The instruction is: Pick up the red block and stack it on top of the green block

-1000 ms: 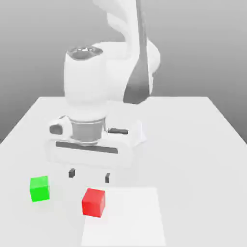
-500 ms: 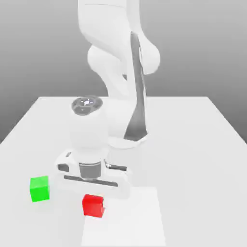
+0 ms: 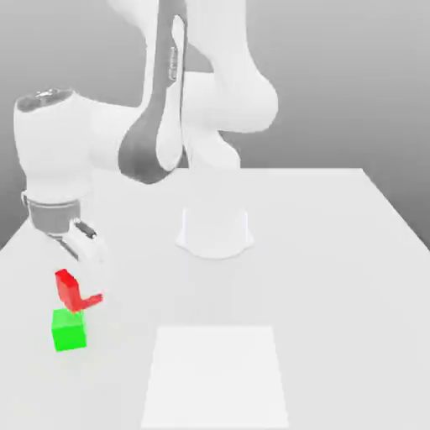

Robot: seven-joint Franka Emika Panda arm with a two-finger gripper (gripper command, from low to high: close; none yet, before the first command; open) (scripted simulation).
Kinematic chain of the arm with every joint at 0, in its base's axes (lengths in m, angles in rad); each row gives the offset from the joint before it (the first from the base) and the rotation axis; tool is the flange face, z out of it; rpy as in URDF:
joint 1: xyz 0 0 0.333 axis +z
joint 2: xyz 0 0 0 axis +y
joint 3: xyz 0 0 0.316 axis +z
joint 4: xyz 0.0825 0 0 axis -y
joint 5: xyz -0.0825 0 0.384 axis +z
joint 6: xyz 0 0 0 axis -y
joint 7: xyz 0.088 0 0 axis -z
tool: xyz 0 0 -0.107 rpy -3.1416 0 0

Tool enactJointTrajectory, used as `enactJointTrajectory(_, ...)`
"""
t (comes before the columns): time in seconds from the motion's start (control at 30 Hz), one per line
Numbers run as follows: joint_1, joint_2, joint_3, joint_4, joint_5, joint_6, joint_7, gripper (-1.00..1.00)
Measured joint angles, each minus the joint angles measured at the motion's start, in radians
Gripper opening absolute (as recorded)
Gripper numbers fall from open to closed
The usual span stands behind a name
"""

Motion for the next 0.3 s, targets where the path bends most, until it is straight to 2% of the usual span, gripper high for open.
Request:
enactJointTrajectory(0.17, -0.014, 0.155, 0.027, 0.008, 0.082, 0.144, -0.036, -1.0)
enactJointTrajectory(0.2, -0.021, 0.183, 0.036, 0.01, 0.097, 0.17, -0.046, 1.0)
enactJointTrajectory(0.3, -0.021, 0.183, 0.036, 0.01, 0.097, 0.17, -0.046, 1.0)
